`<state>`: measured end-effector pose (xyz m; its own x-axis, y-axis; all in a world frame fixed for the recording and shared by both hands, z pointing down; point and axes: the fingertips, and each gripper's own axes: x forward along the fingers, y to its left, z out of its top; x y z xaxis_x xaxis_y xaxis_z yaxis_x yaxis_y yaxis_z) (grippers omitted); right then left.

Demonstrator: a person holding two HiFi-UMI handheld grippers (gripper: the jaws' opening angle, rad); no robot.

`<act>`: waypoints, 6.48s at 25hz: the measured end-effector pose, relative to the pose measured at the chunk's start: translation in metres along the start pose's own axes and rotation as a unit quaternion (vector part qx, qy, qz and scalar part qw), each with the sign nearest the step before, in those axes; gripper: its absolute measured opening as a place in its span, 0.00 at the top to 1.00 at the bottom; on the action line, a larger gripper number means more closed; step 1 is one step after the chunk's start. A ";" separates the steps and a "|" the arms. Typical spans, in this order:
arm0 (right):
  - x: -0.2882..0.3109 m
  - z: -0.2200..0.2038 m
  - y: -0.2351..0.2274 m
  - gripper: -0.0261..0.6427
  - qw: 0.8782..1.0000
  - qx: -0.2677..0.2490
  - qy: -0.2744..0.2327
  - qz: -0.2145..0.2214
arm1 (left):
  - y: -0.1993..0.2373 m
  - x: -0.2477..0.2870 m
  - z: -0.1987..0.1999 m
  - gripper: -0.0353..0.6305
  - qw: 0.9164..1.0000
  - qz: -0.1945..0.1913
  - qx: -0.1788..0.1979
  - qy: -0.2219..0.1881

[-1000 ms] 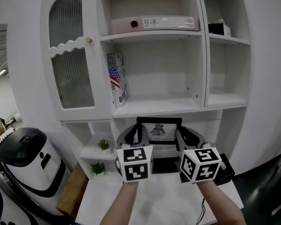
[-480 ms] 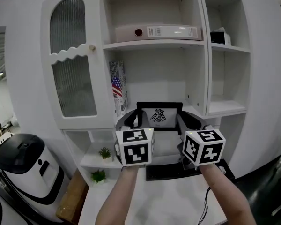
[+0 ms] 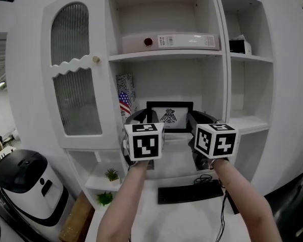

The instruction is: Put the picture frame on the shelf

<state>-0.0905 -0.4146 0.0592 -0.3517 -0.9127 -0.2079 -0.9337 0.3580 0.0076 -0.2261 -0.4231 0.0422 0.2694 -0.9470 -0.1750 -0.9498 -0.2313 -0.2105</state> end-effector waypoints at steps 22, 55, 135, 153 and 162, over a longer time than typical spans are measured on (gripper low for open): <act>0.125 -0.017 -0.054 0.88 0.998 0.014 0.052 0.013 | 0.028 0.128 -0.025 0.85 0.998 0.016 0.001 0.061; 0.200 -0.066 -0.085 0.88 0.986 0.024 0.161 0.019 | 0.039 0.206 -0.083 0.85 0.984 -0.001 -0.010 0.177; -0.020 -0.047 0.023 0.83 0.990 0.025 0.007 0.138 | -0.012 -0.019 -0.080 0.90 0.999 -0.051 -0.012 0.007; -0.074 -0.115 0.013 0.96 0.993 0.053 0.028 0.102 | -0.015 -0.074 -0.155 0.90 0.997 -0.044 -0.048 0.046; -0.087 -0.138 0.011 0.96 0.993 0.064 0.040 0.090 | -0.015 -0.082 -0.172 0.90 0.995 -0.041 -0.071 0.054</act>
<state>-0.0791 -0.3584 0.2128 -0.5206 -0.8431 -0.1352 -0.8411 0.5336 -0.0888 -0.2615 -0.3801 0.2253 0.3346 -0.9407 -0.0563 -0.9407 -0.3298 -0.0800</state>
